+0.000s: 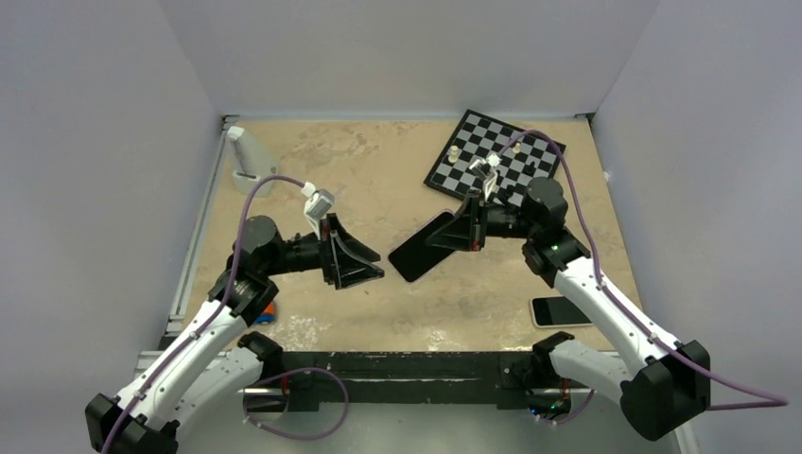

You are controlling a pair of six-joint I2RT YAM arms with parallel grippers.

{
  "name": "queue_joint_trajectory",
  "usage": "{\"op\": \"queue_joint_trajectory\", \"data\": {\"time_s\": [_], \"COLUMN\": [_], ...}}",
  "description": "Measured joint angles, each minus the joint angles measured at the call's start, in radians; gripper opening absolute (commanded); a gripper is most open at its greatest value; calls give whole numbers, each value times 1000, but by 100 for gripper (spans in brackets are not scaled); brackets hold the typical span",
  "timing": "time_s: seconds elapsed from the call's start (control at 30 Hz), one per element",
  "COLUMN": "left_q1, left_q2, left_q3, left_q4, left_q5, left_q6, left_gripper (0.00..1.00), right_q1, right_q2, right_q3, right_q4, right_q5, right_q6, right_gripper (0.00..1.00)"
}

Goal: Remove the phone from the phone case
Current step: Remove the phone case from the phone.

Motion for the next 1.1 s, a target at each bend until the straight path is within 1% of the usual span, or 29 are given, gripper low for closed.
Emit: {"op": "queue_joint_trajectory", "data": {"time_s": [0.03,0.07,0.2,0.4,0.5,0.57,0.77,0.87,0.93,0.97,1.07,1.1], "left_q1": [5,9,19,19,19,19,19,19,19,19,21,23], "left_q2": [-15,-26,-15,92,139,162,221,246,257,264,280,290], "left_q3": [0,0,-1,-3,-3,-4,-9,-10,-10,-10,-10,-12], "left_q4": [-22,-40,-39,85,176,228,358,402,425,438,482,520], "left_q5": [-21,-38,-43,29,64,77,105,122,134,142,167,185], "left_q6": [3,3,-7,-85,-136,-163,-232,-250,-258,-261,-268,-277], "left_gripper": [52,51,51,52,48,44,21,15,2,0,0,0], "right_q1": [-20,-35,-79,-78,-79,-78,-79,-79,-79,-79,-79,-79], "right_q2": [-6,-11,-12,-12,-12,-12,-13,-17,-21,-23,-26,-26], "right_q3": [-13,-21,-28,-30,-44,-52,-64,-69,-72,-74,-80,-89], "right_q4": [18,27,71,140,182,198,242,262,268,270,293,320], "right_q5": [-2,-5,-22,-60,-72,-74,-88,-98,-98,-98,-101,-105], "right_q6": [16,30,68,111,137,151,182,201,207,211,228,249], "right_gripper": [0,0,0,0,0,0,0,0,0,0,0,0]}}
